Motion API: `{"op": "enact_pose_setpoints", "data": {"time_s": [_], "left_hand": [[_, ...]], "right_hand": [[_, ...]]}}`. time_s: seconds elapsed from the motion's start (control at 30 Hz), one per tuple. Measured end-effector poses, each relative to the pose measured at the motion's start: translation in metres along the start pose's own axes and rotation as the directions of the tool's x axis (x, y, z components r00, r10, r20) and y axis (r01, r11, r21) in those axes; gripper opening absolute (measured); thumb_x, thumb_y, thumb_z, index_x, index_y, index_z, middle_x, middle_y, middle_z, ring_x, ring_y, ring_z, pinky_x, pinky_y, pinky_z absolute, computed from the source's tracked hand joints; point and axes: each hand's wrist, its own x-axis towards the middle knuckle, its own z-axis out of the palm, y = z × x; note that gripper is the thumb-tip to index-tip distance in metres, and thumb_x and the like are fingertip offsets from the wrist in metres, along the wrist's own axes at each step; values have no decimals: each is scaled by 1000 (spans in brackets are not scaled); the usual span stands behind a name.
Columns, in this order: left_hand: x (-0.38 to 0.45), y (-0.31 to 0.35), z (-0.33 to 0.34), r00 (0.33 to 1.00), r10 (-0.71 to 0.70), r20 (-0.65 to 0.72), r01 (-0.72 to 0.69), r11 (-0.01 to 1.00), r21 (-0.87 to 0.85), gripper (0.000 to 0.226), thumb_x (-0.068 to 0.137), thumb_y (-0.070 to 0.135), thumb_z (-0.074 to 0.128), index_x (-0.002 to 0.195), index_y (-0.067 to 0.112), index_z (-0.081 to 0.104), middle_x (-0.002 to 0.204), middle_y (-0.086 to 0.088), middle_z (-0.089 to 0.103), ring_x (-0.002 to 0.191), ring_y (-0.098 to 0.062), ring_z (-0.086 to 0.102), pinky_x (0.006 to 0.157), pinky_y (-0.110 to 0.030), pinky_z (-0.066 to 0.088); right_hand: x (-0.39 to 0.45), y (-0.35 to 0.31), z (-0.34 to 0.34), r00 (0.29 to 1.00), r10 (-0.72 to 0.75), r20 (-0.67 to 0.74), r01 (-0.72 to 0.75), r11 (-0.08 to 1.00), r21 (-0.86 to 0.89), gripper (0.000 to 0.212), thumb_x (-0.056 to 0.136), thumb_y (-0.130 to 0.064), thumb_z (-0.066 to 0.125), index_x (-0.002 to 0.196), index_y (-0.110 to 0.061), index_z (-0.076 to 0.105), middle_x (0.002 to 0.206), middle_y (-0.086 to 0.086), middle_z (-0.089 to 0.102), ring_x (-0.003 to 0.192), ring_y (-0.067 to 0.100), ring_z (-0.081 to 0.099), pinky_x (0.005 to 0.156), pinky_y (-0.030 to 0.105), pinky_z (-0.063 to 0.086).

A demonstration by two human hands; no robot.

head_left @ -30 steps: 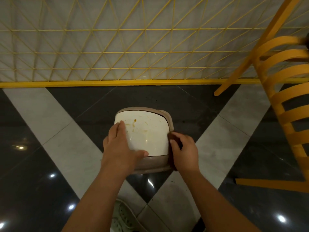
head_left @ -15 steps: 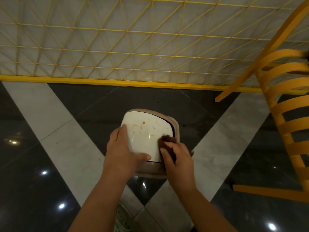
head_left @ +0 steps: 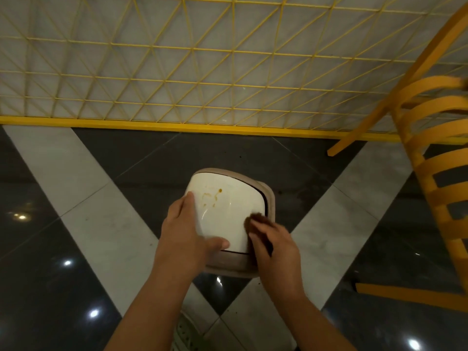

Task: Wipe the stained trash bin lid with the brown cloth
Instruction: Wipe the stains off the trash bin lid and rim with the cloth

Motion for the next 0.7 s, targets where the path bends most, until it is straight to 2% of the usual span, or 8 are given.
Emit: {"op": "enact_pose_setpoints", "data": {"time_s": [0.13, 0.2, 0.27, 0.33, 0.4, 0.43, 0.53, 0.7], "left_hand": [[1, -1, 3, 1000, 3, -26, -2, 1000, 31, 118, 61, 40, 84, 148, 27, 4, 147, 0, 18, 133, -24, 29, 105, -45, 39], [1, -1, 3, 1000, 5, -28, -4, 999, 37, 118, 61, 40, 83, 148, 27, 4, 146, -1, 19, 132, -24, 30, 105, -44, 39], [2, -1, 2, 1000, 9, -19, -8, 999, 41, 118, 60, 40, 84, 148, 27, 6, 146, 0, 20, 131, -23, 31, 104, -45, 40], [2, -2, 1, 1000, 6, -17, -6, 999, 37, 118, 59, 40, 85, 147, 27, 7, 145, 0, 21, 131, -23, 31, 104, -46, 41], [3, -2, 1, 1000, 6, -16, -6, 999, 40, 118, 58, 42, 85, 146, 28, 7, 145, 1, 21, 131, -24, 31, 103, -46, 42], [3, -2, 1, 1000, 5, -12, -4, 999, 43, 118, 59, 42, 85, 146, 28, 7, 145, 1, 21, 131, -24, 31, 103, -47, 42], [3, -3, 1, 1000, 1, -13, 0, 999, 51, 118, 58, 42, 85, 146, 28, 7, 145, 0, 21, 131, -25, 32, 102, -47, 42], [2, -3, 3, 1000, 11, -30, -9, 998, 58, 119, 59, 41, 85, 148, 27, 6, 146, -1, 19, 131, -24, 31, 103, -42, 40]], "right_hand": [[-3, -17, 6, 968, -243, 64, 245, 969, -23, 30, 91, -32, 55, 119, -30, 66, 126, -6, 61, 120, 10, 50, 106, 29, 38], [18, -28, 8, 956, -285, 73, 289, 956, -47, 31, 93, -31, 52, 121, -29, 66, 128, -6, 60, 120, 10, 49, 106, 25, 34], [44, -29, 8, 981, -196, 16, 196, 980, -45, 29, 95, -26, 55, 122, -27, 66, 130, -5, 59, 121, 10, 49, 106, 20, 31], [59, -20, 4, 999, -29, -39, 29, 1000, -2, 28, 96, -26, 55, 122, -27, 65, 131, -4, 58, 119, 12, 51, 104, 18, 31], [53, -8, 0, 993, 114, -31, -114, 993, 3, 30, 96, -29, 54, 125, -29, 63, 129, -4, 59, 113, 10, 54, 104, 22, 37], [42, -4, -1, 991, 128, -24, -129, 992, -8, 31, 95, -29, 55, 125, -29, 62, 126, -5, 60, 109, 6, 54, 105, 24, 41], [1, -2, 0, 999, 26, 27, -26, 1000, 0, 32, 92, -25, 61, 123, -32, 62, 125, -10, 61, 113, 3, 54, 106, 29, 44], [1, -19, 6, 972, -232, 42, 234, 971, -53, 30, 90, -27, 58, 119, -27, 67, 124, -4, 63, 118, 13, 54, 104, 30, 41]]}}
